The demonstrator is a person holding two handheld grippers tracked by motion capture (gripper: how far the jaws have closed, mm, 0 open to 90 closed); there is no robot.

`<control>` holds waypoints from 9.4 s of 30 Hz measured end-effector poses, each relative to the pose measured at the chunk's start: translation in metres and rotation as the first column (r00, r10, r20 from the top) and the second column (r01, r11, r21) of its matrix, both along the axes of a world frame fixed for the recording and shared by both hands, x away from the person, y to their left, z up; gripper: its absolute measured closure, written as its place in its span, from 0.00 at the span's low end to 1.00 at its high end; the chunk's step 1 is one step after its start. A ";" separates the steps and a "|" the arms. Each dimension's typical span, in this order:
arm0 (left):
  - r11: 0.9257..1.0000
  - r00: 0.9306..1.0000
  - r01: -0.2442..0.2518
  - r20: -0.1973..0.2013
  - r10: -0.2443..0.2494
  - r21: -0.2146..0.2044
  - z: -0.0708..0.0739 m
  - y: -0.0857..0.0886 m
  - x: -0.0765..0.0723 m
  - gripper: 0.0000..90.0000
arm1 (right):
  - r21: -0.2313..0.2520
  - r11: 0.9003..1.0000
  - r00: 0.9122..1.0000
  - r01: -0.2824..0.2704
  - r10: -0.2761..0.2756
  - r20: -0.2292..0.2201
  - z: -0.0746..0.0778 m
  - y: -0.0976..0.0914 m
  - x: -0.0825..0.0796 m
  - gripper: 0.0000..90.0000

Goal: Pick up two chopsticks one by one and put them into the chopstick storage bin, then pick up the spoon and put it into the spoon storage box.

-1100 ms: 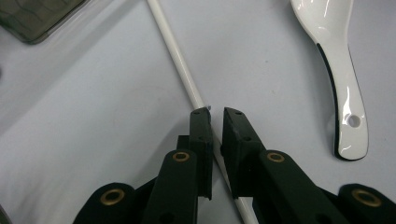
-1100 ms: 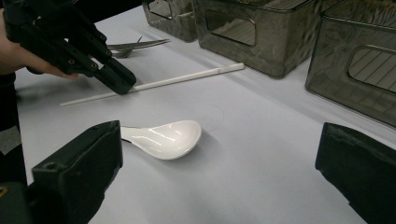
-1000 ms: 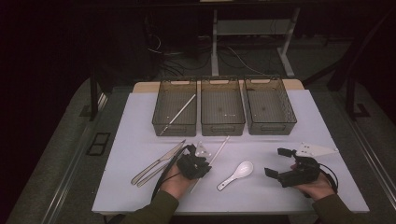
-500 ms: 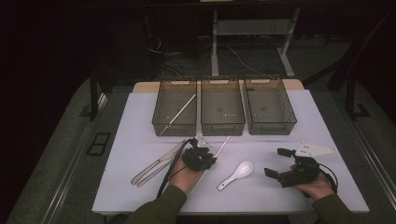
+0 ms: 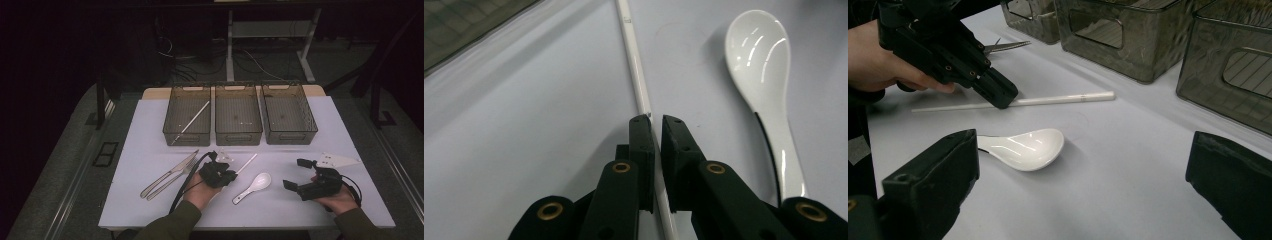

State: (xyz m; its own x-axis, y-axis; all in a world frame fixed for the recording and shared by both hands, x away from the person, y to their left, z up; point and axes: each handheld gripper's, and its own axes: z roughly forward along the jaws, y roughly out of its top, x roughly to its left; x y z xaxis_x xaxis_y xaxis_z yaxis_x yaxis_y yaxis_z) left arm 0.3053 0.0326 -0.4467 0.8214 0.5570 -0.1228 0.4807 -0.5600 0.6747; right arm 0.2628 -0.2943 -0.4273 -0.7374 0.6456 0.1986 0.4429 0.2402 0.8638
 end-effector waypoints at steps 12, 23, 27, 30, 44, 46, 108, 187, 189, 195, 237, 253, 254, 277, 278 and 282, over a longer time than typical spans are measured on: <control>0.998 0.999 -0.034 0.028 0.036 -0.057 -0.005 -0.006 -0.009 0.94 | 0.001 1.000 1.000 -0.001 0.001 0.002 0.000 0.000 0.000 0.01; 0.998 0.999 -0.025 0.035 0.027 -0.064 0.011 -0.001 -0.003 0.94 | 0.006 1.000 1.000 -0.001 0.001 0.003 0.001 0.000 -0.001 0.01; 0.996 0.999 -0.018 0.035 0.021 -0.087 0.022 0.005 0.000 0.94 | 0.006 1.000 1.000 -0.001 0.000 0.003 0.001 0.000 -0.001 0.01; 0.995 0.999 -0.005 0.042 0.009 -0.096 0.031 0.010 0.002 0.94 | 0.004 1.000 1.000 -0.001 0.001 0.002 0.000 0.000 0.000 0.01; 0.991 0.997 0.061 0.058 -0.054 -0.123 0.057 0.036 0.016 0.94 | 0.006 1.000 1.000 0.002 -0.002 -0.001 0.000 0.000 0.001 0.01; 0.990 0.997 0.060 0.060 -0.053 -0.129 0.060 0.039 0.019 0.94 | 0.006 1.000 1.000 0.002 -0.002 -0.001 0.000 0.000 0.001 0.01; 0.915 0.912 -0.400 0.118 0.392 0.053 0.067 0.110 0.191 0.93 | 0.018 1.000 1.000 0.006 -0.006 -0.001 0.000 -0.002 0.001 0.01; 0.967 0.980 -0.058 0.170 0.102 -0.247 0.024 0.131 -0.036 0.00 | -0.031 0.997 0.992 -0.069 0.065 -0.112 0.013 0.001 0.016 0.29; 0.967 0.981 -0.058 0.165 0.100 -0.247 0.024 0.131 -0.036 0.00 | -0.028 0.996 0.990 -0.079 0.075 -0.118 0.014 0.004 0.019 0.33; 0.971 0.984 -0.050 0.152 0.088 -0.235 0.022 0.129 -0.035 0.00 | -0.028 0.994 0.985 -0.108 0.104 -0.135 0.016 0.017 0.030 0.41; 0.971 0.988 -0.020 0.146 0.056 -0.239 0.020 0.125 -0.035 0.00 | -0.206 0.959 0.956 -0.192 0.136 -0.258 -0.008 0.072 0.056 0.99; 0.971 0.988 -0.014 0.148 0.051 -0.239 0.020 0.125 -0.035 0.00 | -0.191 0.958 0.951 -0.213 0.159 -0.266 -0.012 0.064 0.045 0.64; 0.971 0.988 -0.015 0.148 0.051 -0.239 0.020 0.125 -0.035 0.00 | -0.205 0.953 0.950 -0.221 0.163 -0.265 -0.013 0.066 0.044 0.64; 0.971 0.988 -0.010 0.145 0.045 -0.237 0.020 0.124 -0.036 0.00 | -0.312 0.877 0.925 -0.365 0.305 -0.225 -0.011 0.075 0.024 0.89; 0.971 0.988 -0.009 0.146 0.045 -0.238 0.020 0.124 -0.036 0.00 | -0.317 0.875 0.926 -0.366 0.308 -0.220 -0.011 0.075 0.024 0.89; 0.971 0.987 -0.006 0.153 0.044 -0.241 0.020 0.124 -0.036 0.00 | -0.320 0.874 0.926 -0.365 0.307 -0.219 -0.010 0.075 0.024 0.89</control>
